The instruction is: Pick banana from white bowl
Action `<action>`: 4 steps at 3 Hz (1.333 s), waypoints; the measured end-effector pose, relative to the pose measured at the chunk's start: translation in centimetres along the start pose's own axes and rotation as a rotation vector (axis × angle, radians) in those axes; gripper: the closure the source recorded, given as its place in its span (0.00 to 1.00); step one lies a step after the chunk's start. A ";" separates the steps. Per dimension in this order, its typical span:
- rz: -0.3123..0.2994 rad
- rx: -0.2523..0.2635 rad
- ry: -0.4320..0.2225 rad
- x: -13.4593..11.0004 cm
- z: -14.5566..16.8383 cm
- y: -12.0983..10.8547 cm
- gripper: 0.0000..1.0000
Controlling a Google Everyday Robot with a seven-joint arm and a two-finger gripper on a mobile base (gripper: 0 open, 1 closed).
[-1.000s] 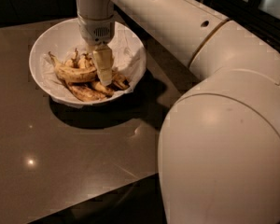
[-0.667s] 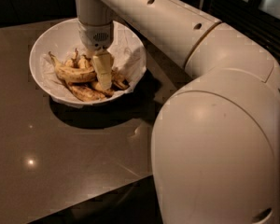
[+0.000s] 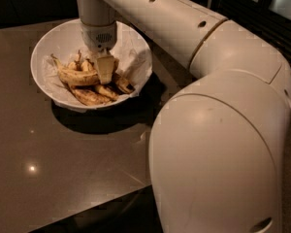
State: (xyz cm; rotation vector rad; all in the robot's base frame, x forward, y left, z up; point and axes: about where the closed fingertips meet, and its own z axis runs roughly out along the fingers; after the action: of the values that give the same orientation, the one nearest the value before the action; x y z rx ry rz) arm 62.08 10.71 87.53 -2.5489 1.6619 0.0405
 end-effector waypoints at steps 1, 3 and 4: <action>0.000 0.000 0.000 0.0 0.0 0.0 0.87; 0.008 0.066 -0.017 -0.3 -1.1 0.1 1.00; 0.027 0.154 -0.032 -0.6 -3.5 1.8 1.00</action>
Offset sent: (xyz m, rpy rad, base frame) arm 0.0000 0.0000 0.0001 0.0001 -0.0001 -0.0001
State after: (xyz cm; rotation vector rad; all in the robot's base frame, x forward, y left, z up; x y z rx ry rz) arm 60.12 10.21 90.95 -2.4013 1.6207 -0.0424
